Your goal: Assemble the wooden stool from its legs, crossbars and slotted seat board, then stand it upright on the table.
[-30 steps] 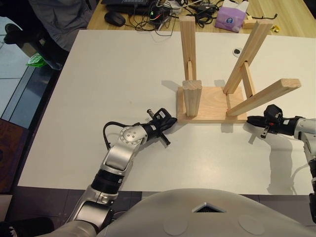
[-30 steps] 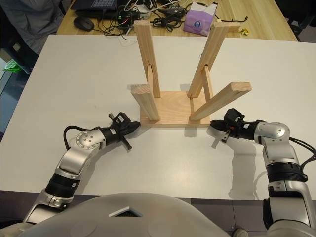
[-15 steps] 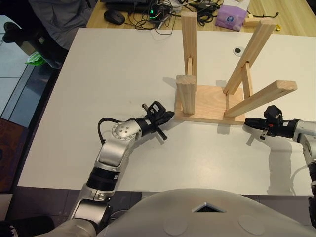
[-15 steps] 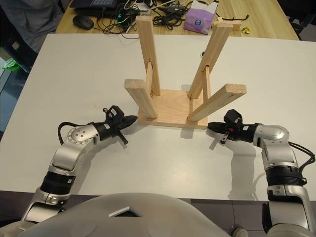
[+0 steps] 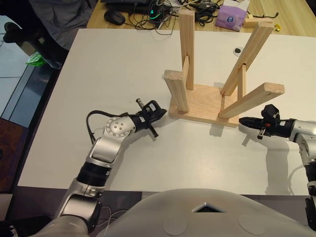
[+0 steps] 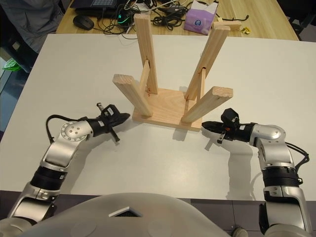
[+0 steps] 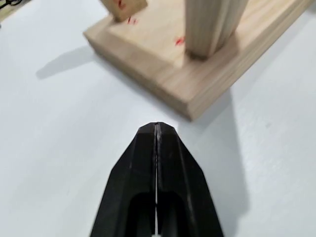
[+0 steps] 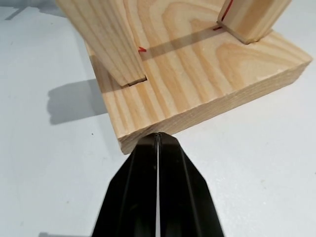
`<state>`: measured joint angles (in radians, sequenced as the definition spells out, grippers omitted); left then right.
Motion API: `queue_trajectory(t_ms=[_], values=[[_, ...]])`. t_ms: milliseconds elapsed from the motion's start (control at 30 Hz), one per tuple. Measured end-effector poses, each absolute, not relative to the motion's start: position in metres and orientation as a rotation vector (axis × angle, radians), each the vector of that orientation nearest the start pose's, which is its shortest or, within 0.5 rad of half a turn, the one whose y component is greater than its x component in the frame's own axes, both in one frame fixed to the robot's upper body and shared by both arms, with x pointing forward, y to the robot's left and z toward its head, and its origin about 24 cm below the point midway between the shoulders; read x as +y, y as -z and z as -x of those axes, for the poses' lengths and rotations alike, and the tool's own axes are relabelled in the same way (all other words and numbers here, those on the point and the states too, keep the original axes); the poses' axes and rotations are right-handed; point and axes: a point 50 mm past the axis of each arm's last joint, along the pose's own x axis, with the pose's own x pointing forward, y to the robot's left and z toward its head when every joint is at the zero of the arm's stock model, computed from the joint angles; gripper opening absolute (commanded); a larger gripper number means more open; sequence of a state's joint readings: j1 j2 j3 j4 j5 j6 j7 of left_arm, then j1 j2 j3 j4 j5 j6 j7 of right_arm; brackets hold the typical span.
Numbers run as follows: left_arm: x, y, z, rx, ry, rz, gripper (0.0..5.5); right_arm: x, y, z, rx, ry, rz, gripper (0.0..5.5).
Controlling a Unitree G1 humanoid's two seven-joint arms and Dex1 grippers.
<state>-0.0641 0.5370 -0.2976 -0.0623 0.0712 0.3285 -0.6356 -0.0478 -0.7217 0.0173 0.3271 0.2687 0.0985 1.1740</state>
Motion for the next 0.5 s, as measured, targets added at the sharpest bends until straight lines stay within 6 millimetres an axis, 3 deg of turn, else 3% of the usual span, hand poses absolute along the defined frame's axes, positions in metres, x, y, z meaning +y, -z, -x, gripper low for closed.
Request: queue_trajectory(t_ms=[133, 333, 500], values=[[0.173, -0.023, -0.246, 0.442, 0.784, -0.619, 0.0, -0.274, -0.027, -0.222, 0.559, -0.981, 0.187, 0.05], [0.154, -0.021, -0.237, 0.424, 0.878, -0.554, 0.0, -0.275, -0.025, -0.22, 0.585, -0.998, 0.209, 0.05], [0.148, -0.02, -0.233, 0.427, 0.902, -0.511, 0.0, -0.274, -0.023, -0.218, 0.599, -1.015, 0.249, 0.05]])
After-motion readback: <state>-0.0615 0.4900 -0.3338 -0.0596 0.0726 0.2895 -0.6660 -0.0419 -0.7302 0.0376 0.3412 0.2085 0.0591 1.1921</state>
